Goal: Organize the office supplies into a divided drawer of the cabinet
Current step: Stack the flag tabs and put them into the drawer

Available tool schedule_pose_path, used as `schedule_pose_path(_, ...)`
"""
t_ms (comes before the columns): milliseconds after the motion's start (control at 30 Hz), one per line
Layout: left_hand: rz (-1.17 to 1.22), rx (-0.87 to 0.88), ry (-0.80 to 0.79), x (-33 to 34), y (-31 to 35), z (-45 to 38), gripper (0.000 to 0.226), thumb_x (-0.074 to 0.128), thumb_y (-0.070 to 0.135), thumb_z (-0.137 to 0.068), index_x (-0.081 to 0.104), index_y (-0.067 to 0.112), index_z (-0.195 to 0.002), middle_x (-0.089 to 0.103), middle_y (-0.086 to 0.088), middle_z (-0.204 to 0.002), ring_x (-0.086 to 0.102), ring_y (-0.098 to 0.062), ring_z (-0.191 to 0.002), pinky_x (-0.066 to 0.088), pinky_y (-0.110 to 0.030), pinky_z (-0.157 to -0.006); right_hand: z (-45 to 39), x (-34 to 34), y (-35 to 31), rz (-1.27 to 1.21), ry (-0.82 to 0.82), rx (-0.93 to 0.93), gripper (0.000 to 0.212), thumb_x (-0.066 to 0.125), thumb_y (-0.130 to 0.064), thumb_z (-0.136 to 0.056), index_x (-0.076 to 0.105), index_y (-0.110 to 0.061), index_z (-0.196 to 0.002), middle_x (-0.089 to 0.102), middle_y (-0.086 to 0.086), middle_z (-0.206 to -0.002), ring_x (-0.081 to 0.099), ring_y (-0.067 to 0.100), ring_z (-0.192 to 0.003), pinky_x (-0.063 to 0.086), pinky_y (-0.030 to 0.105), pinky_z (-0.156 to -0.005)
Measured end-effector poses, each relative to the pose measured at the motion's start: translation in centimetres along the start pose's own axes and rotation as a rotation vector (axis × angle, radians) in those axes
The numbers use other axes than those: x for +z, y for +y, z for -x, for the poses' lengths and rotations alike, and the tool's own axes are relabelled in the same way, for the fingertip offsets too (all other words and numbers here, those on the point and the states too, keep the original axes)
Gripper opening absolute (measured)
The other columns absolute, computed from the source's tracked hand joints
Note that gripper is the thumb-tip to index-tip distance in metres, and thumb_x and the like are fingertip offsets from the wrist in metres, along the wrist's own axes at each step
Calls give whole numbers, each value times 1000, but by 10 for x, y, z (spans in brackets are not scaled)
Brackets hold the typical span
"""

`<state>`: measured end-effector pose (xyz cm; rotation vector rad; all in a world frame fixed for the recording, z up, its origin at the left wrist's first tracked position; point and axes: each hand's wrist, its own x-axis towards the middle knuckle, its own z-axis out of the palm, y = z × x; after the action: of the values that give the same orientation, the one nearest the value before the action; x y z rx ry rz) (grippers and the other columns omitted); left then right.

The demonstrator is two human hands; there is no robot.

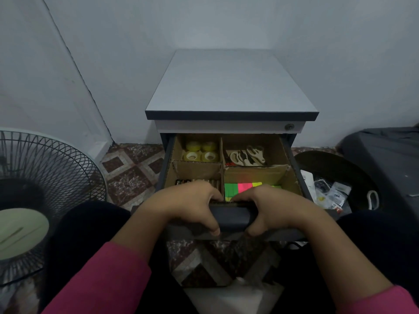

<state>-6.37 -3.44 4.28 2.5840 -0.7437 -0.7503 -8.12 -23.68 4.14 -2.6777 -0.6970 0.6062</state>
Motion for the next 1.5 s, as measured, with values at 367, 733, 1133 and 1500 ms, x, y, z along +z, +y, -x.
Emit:
schedule_pose_path(367, -48, -94, 364, -9, -13, -29, 50, 78, 30, -73, 64, 22, -120, 65, 0, -116, 59, -17, -104, 49, -37, -91, -39, -20, 7, 88, 228, 165, 52, 81, -23, -67, 65, -20, -116, 65, 3, -106, 59, 20, -95, 53, 40, -82)
schedule_pose_path(733, -261, -193, 896, 4, -25, -58, 14, 61, 23, -91, 61, 12, -99, 58, -6, -101, 52, -23, -97, 40, -31, -73, -55, 5, 30, 75, 755, 305, 15, 62, -26, -90, 58, -11, -94, 53, 5, -94, 54, 24, -86, 42, 33, -67)
schedule_pose_path(1133, -93, -326, 853, -18, -47, -76, 20, 51, 20, -97, 64, 4, -94, 63, -12, -96, 59, -28, -91, 38, -31, -67, -87, -13, 49, -163, 621, 439, 22, 57, -27, -94, 62, -6, -102, 52, 9, -108, 50, 20, -83, 40, 30, -70)
schedule_pose_path(1500, -98, -382, 666, -45, -59, -107, 16, 46, 5, -97, 59, -1, -104, 61, -18, -102, 57, -32, -95, 44, -36, -71, -124, -35, 63, -144, 525, 490, 27, 54, -22, -97, 59, 2, -106, 58, 21, -106, 56, 33, -89, 39, 33, -67)
